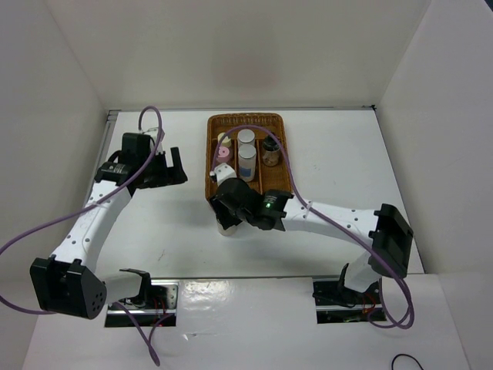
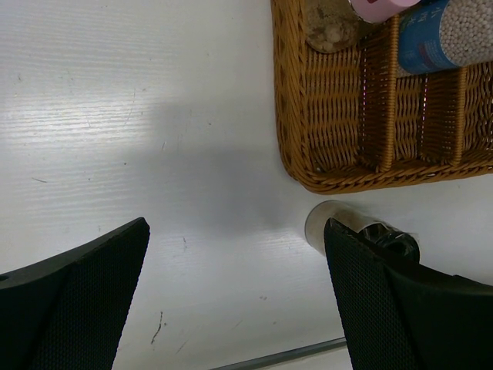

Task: Organize the condiment bottles

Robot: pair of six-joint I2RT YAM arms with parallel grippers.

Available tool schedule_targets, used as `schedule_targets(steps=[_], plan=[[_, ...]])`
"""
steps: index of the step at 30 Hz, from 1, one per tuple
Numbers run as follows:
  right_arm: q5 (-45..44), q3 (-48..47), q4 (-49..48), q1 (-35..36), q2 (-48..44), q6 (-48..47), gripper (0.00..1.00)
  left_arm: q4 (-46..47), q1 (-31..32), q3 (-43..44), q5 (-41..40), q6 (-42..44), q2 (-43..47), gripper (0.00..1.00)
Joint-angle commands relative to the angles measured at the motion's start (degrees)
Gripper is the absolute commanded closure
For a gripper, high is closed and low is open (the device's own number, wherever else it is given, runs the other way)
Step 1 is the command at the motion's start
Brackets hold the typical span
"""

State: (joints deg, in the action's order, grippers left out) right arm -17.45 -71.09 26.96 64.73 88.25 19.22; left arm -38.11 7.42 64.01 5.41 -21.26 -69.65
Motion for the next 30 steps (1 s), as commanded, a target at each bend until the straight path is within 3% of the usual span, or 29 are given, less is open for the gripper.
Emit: schedule_targets(steps=[1, 30], plan=[[-1.80, -2.73, -2.26, -0.04, 1.83, 0.02, 0.38, 0.67, -0.30, -0.64, 0.30, -0.54, 1.36, 0.00], [-2.32, -3.79, -6.22, -1.62, 6.50, -1.56, 0.56, 0.67, -0.30, -0.64, -0.75, -0.01, 1.36, 0.00]])
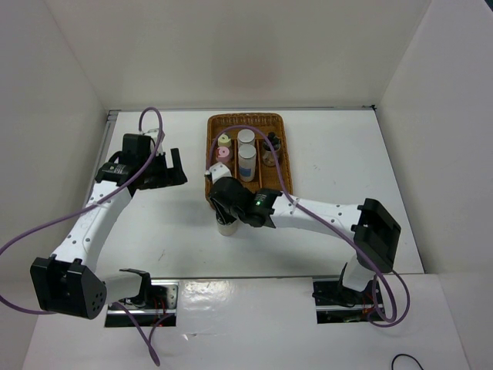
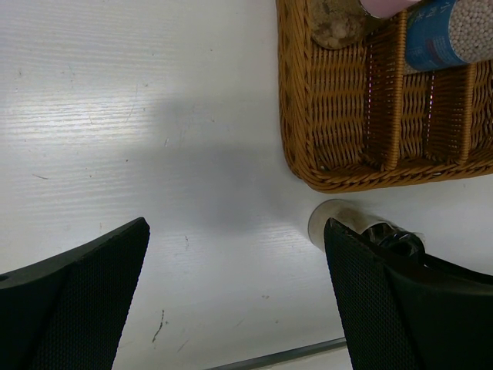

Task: Organize the condiment bottles

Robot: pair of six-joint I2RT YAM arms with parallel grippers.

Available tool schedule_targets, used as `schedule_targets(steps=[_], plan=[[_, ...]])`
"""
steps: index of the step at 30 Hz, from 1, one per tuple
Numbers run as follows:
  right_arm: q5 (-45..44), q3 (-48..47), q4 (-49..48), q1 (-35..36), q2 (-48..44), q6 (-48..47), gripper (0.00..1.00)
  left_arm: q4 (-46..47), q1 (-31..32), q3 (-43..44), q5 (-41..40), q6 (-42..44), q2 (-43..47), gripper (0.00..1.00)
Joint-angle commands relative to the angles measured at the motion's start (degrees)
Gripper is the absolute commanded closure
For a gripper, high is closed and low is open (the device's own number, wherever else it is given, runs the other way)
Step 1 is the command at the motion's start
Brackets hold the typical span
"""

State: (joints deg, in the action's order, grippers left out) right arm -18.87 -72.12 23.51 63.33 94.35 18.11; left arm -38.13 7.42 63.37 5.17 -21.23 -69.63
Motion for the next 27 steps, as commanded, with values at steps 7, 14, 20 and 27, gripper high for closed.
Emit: schedule_targets(steps=[7, 14, 20, 27], plan=[[-1.43, -2.77, -2.76, -0.23, 0.40, -0.44, 0.64, 0.69, -0.30, -0.01, -0.51, -0.04, 1.33, 0.00], [-1.43, -2.24, -2.24, -0.23, 0.93, -0.44, 0.72, 0.69, -0.30, -0.01, -0.51, -0.04, 1.86, 0.00], [-2.04, -1.71, -2.24, -0.23, 0.93, -0.44, 0.84, 0.69, -0.30, -0.01, -0.51, -0.04, 1.86, 0.00], [-3.98, -1.19, -0.13, -0.23, -0.56, 1.31, 0.93, 0.69, -0.30, -0.01, -0.51, -0.04, 1.86, 0.00]])
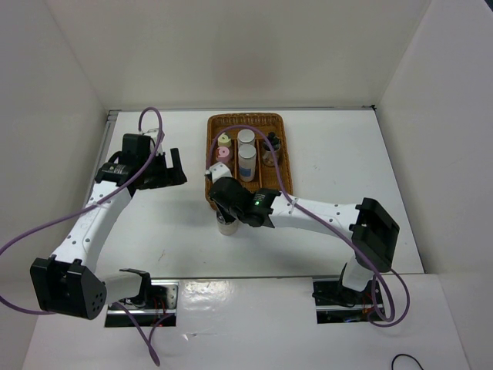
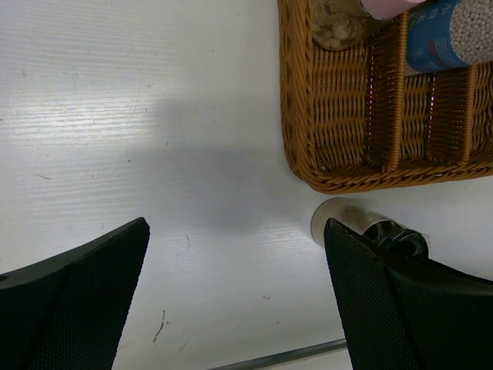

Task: Organize the condiment bottles

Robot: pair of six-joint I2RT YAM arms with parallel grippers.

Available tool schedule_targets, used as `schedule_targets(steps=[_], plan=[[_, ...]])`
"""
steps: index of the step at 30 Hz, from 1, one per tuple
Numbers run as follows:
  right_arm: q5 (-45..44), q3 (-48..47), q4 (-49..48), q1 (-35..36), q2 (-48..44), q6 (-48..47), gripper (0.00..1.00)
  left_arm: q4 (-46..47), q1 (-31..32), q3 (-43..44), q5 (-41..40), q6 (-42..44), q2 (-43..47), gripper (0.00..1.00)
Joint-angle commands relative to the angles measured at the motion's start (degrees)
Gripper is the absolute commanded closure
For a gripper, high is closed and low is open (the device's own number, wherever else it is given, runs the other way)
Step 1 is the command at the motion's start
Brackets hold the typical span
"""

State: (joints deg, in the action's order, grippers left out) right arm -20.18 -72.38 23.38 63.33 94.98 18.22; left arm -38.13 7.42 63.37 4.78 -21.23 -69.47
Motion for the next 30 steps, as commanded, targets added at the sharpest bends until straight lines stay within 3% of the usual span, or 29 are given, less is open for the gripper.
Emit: schedule_targets(steps=[1, 11, 18, 30], plan=[[-3.19, -0.92, 0.00, -0.23, -2.51, 1.21, 0.94, 0.69, -0.30, -0.01, -0.12, -0.04, 1.71, 0.00], [-6.09, -0.92, 6.58, -0.75, -13.31, 3.32, 0.94, 0.69, -0.30, 0.52, 0.40, -0.04, 0.65, 0.00], [-6.80, 0.13, 10.10, -5.23, -20.35, 3.93, 0.94, 1.22, -0.30, 1.05, 1.55, -0.04, 0.13, 0.00], [-1.08, 1.54, 5.72, -25.96, -24.14, -4.15, 0.94, 1.74, -0.30, 1.58, 2.08, -0.04, -0.40, 0.00]])
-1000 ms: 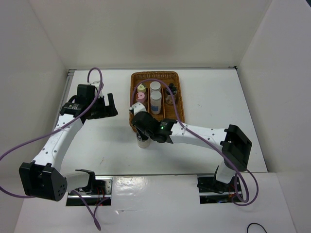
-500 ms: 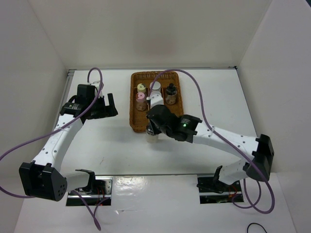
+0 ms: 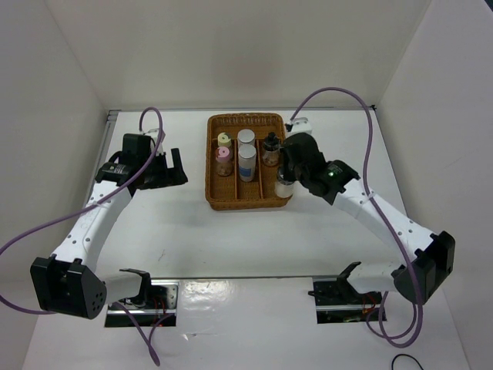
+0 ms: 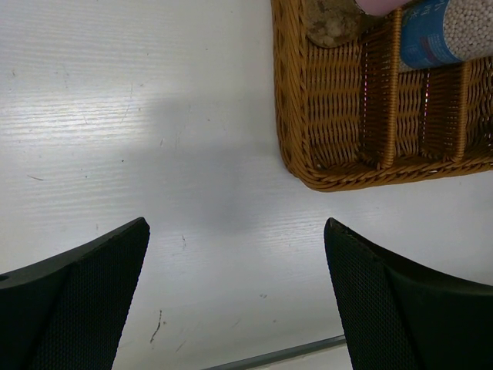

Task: Organize the condiment bottles

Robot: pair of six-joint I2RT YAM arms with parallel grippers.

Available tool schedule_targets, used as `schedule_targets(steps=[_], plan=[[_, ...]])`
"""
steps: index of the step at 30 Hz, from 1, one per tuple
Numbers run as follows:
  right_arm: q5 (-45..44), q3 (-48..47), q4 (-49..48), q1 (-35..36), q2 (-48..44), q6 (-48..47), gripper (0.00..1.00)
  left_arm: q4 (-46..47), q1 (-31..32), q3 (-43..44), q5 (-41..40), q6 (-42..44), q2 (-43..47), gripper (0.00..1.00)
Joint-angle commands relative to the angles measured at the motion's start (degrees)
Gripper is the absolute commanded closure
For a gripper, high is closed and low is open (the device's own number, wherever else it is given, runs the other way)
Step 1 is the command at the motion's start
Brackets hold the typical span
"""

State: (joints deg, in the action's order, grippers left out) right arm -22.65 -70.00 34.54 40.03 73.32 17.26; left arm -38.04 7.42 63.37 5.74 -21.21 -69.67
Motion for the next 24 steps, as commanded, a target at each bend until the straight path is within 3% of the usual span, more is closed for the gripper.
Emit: schedule_targets(steps=[1, 6, 24], plan=[[1.39, -2.15, -6.24, -3.37, -1.09, -3.80, 0.94, 1.66, -0.30, 1.58, 1.12, -0.06, -0.20, 0.00], [2.09, -4.53, -8.61, -6.63, 3.23, -6.01, 0.94, 1.66, -0.30, 1.58, 1.12, -0.06, -0.20, 0.00], [3.76, -9.72, -15.90, -7.69, 16.07, -7.59, 0.94, 2.71, -0.30, 2.10, 0.59, -0.58, -1.87, 0.00]])
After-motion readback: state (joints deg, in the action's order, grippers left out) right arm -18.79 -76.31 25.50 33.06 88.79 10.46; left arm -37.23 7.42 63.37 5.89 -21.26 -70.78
